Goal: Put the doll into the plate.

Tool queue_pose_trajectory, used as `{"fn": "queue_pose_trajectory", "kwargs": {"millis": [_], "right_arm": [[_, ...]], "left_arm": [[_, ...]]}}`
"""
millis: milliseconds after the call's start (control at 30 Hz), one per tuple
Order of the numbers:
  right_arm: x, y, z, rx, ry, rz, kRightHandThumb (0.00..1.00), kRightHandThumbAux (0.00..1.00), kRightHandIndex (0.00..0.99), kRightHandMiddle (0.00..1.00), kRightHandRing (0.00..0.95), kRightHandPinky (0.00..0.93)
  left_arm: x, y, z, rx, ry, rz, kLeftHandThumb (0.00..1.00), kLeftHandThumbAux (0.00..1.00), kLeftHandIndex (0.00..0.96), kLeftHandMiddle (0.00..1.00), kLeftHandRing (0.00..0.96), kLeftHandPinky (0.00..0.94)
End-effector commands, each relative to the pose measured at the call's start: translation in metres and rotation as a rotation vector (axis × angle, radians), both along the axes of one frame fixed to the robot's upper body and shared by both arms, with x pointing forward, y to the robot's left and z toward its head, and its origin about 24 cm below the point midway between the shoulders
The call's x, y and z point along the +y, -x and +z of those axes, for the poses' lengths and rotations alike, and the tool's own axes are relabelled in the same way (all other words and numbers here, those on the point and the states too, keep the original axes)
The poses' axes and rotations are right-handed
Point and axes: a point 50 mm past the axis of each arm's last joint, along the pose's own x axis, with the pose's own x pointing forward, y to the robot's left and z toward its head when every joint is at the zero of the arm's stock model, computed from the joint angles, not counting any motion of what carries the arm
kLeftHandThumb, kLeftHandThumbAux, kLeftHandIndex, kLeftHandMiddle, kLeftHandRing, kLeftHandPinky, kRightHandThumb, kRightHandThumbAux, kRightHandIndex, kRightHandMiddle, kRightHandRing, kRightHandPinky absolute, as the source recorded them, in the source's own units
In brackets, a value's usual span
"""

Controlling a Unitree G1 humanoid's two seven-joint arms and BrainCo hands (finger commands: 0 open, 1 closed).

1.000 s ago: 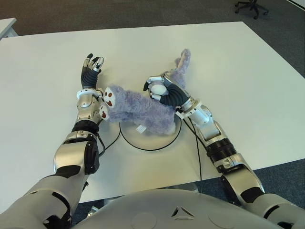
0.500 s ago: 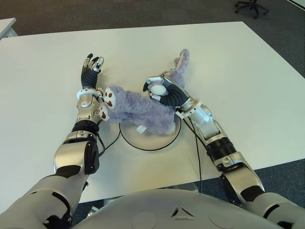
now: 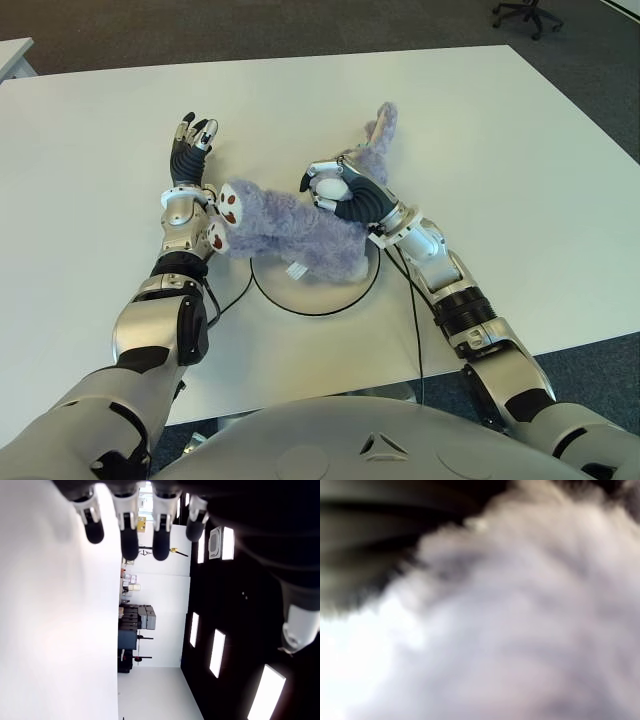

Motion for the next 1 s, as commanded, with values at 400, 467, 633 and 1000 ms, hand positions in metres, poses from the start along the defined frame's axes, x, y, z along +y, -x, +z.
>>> {"fn": "queue_pose_trajectory", "kwargs": {"millis": [400, 467, 633, 1000], "right_arm": [[0.0003, 0.0027, -0.0232, 0.091, 0.093, -0.005, 0.682, 0.716, 0.433, 0.739, 0.734, 0.699], [0.0002, 0.0028, -0.0231, 0.092, 0.090, -0.002, 0.681, 0.716, 0.432, 0.726, 0.720, 0.667], [0.0007, 0.0030, -0.0231, 0.093, 0.094, 0.010, 0.680, 0.717, 0.429, 0.693, 0.683, 0.613], [0.0003, 0.0028, -0.0232, 0.084, 0.132, 0.017, 0.676, 0.720, 0.421, 0.610, 0.591, 0.543]], "left_arm": [[-0.0041, 0.0178, -0.0335, 0.139, 0.038, 0.009, 0.000, 0.511, 0.063, 0.160, 0.138, 0.068], [-0.0041, 0.0178, -0.0335, 0.139, 0.039, 0.009, 0.000, 0.511, 0.066, 0.161, 0.139, 0.071], [-0.0035, 0.0177, -0.0333, 0.139, 0.040, 0.007, 0.000, 0.508, 0.068, 0.157, 0.135, 0.063], [-0.0033, 0.0173, -0.0329, 0.141, 0.034, 0.007, 0.000, 0.511, 0.074, 0.167, 0.152, 0.089]]}}
